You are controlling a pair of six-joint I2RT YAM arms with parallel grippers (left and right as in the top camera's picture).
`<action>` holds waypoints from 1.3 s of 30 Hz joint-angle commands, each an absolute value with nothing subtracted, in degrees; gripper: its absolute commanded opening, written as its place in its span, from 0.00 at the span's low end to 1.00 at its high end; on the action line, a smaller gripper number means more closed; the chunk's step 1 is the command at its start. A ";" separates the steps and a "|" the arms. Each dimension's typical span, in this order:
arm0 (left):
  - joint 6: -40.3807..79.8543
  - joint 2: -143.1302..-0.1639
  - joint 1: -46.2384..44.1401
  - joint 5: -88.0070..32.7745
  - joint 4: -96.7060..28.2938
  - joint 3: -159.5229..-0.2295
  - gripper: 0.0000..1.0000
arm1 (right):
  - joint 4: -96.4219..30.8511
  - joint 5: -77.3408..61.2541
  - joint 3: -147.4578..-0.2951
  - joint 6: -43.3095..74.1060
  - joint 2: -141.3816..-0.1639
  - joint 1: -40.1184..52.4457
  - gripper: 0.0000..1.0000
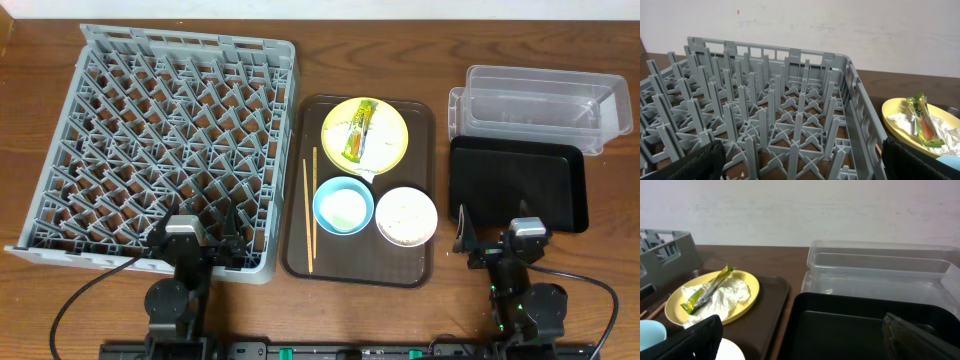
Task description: Sort waste into correct bins and load items into the dishwasher
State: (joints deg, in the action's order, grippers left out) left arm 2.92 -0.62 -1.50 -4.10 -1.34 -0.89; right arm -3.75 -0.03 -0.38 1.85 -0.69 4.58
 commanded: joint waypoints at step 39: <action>5.19 -46.30 -1.15 -4.49 -49.67 -47.44 1.00 | -27.05 -29.98 -77.08 3.14 -92.29 10.13 0.98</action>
